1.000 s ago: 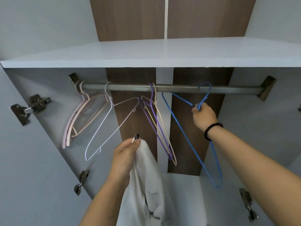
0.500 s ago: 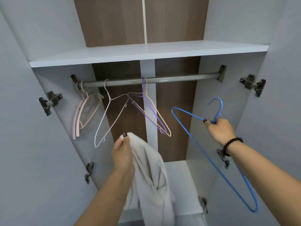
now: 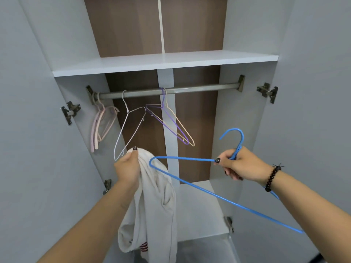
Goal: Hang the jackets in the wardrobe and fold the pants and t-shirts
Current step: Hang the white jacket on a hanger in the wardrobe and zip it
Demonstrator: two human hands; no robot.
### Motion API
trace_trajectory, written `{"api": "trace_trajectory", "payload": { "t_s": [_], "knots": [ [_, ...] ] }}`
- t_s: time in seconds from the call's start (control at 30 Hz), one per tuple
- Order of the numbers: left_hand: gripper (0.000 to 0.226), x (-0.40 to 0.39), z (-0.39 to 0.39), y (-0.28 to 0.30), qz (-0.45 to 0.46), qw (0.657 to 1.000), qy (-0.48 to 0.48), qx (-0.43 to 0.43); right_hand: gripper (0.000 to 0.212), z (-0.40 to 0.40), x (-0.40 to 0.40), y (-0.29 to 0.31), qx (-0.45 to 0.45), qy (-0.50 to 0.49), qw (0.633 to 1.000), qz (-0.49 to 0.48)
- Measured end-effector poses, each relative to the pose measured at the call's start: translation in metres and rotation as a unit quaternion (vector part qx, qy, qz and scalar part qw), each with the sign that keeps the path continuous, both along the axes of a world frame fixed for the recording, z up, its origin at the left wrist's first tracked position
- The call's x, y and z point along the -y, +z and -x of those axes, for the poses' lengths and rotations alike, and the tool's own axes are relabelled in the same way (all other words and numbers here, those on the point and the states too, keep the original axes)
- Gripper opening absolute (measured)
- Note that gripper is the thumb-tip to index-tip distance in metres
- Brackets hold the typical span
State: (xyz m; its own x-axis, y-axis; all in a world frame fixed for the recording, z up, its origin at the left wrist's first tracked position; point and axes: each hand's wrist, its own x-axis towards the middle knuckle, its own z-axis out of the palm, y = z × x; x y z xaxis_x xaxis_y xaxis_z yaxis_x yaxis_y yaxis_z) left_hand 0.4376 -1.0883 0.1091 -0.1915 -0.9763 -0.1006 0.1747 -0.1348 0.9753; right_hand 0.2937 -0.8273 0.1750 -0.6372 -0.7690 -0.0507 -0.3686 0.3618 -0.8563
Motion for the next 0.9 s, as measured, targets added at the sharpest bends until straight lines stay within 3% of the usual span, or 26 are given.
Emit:
{"api": "trace_trajectory", "payload": {
  "t_s": [0.17,0.37,0.5,0.67,0.9],
  "knots": [
    [0.015,0.010,-0.014,0.006,0.041,0.998,0.010,0.040,0.022,0.002,0.014,-0.003,-0.030,0.058,0.997,-0.036],
    [0.034,0.000,-0.020,0.020,0.117,0.989,-0.060,0.059,0.030,0.006,0.040,-0.009,-0.088,0.113,0.985,-0.098],
    [0.034,-0.015,-0.015,0.043,0.182,0.974,-0.103,0.091,0.031,0.003,0.053,-0.006,-0.093,0.171,0.973,-0.128],
    [0.044,-0.051,-0.009,0.073,0.236,0.952,-0.183,0.069,0.044,-0.006,0.064,-0.023,-0.138,0.186,0.960,-0.158],
    [0.051,-0.088,-0.006,0.095,0.264,0.917,-0.268,0.135,0.029,0.009,0.048,-0.043,-0.083,0.144,0.983,-0.083]
  ]
}}
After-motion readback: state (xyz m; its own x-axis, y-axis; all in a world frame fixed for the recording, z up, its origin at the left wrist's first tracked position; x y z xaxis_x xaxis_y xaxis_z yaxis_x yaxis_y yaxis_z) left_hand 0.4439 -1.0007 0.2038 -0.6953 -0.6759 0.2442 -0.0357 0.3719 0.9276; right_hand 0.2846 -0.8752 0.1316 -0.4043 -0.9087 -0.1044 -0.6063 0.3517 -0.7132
